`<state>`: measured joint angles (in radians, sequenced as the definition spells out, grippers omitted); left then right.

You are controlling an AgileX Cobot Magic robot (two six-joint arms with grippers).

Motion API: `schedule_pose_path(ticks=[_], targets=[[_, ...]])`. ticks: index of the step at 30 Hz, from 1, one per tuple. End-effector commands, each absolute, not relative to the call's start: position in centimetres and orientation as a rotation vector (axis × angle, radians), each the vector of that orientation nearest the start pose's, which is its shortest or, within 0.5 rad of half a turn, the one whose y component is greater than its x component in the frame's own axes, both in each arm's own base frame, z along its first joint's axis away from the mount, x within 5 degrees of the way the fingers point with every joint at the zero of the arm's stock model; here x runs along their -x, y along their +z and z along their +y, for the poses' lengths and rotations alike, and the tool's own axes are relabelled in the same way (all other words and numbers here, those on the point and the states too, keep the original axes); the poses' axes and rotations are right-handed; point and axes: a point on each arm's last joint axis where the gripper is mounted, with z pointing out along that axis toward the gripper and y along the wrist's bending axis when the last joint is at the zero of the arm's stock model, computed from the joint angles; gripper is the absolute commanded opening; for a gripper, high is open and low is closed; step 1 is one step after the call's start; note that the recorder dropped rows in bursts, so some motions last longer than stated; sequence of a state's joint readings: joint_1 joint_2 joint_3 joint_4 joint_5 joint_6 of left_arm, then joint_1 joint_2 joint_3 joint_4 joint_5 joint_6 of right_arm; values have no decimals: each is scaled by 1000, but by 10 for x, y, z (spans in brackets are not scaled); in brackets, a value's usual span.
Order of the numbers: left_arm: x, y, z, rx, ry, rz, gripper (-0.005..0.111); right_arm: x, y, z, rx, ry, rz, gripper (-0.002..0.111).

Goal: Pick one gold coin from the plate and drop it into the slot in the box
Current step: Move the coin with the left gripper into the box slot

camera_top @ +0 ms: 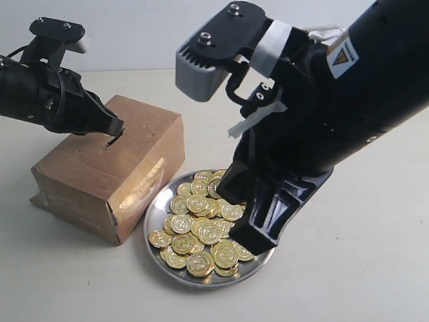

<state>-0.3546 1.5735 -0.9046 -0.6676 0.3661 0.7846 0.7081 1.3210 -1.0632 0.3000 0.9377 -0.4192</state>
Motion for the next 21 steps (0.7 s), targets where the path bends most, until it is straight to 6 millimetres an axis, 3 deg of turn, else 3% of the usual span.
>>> schedule_pose_path(ticks=[1,21], targets=[[-294,212,-131,-714,-353,2356,0,-182,309,185,1291,469,2350,0],[-297,206,-131,-712,-338,2366,0,-182,309,185,1288,477,2352,0]])
